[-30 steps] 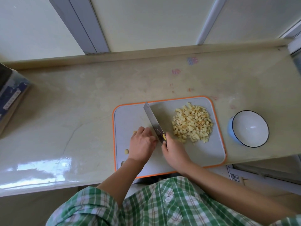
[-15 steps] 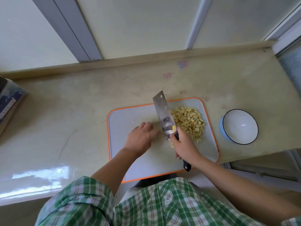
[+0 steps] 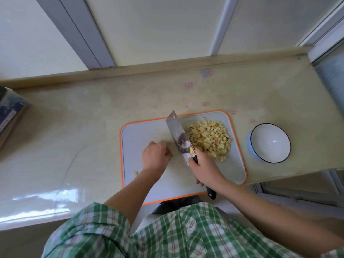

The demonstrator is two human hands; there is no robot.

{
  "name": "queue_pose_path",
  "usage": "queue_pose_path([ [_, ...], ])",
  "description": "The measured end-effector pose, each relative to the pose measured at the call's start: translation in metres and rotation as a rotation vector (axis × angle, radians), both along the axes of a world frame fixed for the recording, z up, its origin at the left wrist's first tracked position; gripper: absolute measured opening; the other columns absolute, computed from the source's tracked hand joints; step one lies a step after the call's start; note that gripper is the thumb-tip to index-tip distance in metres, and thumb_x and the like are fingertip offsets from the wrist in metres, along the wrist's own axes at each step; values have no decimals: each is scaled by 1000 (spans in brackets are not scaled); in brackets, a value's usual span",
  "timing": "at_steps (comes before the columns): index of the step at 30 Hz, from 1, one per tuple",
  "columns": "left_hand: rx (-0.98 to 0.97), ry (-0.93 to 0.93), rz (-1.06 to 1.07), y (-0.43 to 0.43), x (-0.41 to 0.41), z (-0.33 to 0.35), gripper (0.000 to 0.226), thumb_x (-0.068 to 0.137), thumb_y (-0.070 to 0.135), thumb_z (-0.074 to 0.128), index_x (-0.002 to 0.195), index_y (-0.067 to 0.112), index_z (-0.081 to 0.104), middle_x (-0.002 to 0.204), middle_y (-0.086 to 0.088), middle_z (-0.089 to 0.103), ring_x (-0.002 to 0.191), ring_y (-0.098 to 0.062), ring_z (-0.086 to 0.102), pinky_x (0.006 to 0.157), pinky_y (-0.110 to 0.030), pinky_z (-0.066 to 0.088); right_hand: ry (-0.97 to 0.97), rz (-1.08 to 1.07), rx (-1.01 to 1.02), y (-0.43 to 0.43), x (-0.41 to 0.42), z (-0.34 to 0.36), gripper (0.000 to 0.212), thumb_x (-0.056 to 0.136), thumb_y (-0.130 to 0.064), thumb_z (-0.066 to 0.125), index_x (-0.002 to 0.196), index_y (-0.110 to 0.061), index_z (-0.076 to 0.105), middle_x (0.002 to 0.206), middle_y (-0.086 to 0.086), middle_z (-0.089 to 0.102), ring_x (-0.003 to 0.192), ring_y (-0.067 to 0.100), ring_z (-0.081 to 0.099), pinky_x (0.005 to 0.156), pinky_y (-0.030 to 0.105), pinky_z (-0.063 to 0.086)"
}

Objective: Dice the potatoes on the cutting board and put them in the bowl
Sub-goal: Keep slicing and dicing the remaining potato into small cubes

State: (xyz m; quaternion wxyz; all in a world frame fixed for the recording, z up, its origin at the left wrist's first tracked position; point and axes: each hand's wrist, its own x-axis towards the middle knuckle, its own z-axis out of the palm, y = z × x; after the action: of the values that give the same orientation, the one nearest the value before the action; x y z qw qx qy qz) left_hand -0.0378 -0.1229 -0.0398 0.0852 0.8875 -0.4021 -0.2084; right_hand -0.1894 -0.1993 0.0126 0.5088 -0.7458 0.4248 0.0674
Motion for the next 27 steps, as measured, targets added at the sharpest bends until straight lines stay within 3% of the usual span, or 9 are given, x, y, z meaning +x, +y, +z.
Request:
queue_pose_path([
  [4, -9, 157, 312, -2, -15, 1, 14, 82, 39, 70, 87, 26, 69, 88, 0, 69, 97, -24, 58, 66, -30, 46, 41, 38, -32, 1, 2, -2, 13, 99, -18, 39, 104, -7, 45, 57, 12, 52, 36, 16, 53, 38, 37, 47],
  [9, -68, 93, 300, 13, -16, 0, 21, 82, 42, 69, 90, 23, 63, 86, 1, 65, 95, -21, 54, 64, -29, 40, 76, 81, -74, 10, 6, -8, 16, 98, -19, 39, 93, -4, 43, 65, 12, 49, 37, 22, 54, 32, 30, 43],
  [16, -162, 52, 187, 20, -14, -1, 6, 81, 29, 67, 81, 24, 66, 81, 5, 66, 91, -20, 53, 59, -29, 32, 69, 165, -218, 16, 9, -19, 19, 96, -12, 42, 78, -10, 35, 65, 7, 44, 39, 17, 45, 32, 26, 38],
  [18, -185, 62, 201, 19, -15, 0, 3, 81, 27, 68, 80, 24, 69, 81, 5, 67, 90, -20, 53, 60, -29, 32, 71, 189, -255, 18, 9, -22, 17, 95, -11, 43, 80, -12, 35, 65, 3, 42, 45, 13, 43, 41, 30, 42],
  [22, -160, 46, 203, 17, -15, 2, 5, 79, 26, 68, 78, 25, 73, 80, 6, 67, 89, -19, 53, 60, -28, 30, 84, 228, -313, 23, 15, -30, 4, 96, -11, 41, 98, -9, 44, 62, -4, 38, 53, 17, 41, 47, 29, 30],
  [24, -153, 32, 185, 18, -15, 3, 6, 80, 28, 68, 79, 27, 74, 82, 6, 67, 90, -19, 52, 59, -27, 29, 90, 215, -337, 23, 22, -32, 16, 97, -12, 41, 111, -6, 46, 62, -6, 38, 57, 18, 42, 46, 26, 25],
  [27, -174, 12, 108, 22, -12, 3, 9, 80, 35, 72, 80, 28, 76, 81, 5, 64, 89, -20, 53, 59, -27, 30, 61, 182, -317, 20, 27, -33, 8, 99, -14, 39, 103, -9, 44, 61, 1, 46, 54, 22, 51, 46, 34, 35],
])
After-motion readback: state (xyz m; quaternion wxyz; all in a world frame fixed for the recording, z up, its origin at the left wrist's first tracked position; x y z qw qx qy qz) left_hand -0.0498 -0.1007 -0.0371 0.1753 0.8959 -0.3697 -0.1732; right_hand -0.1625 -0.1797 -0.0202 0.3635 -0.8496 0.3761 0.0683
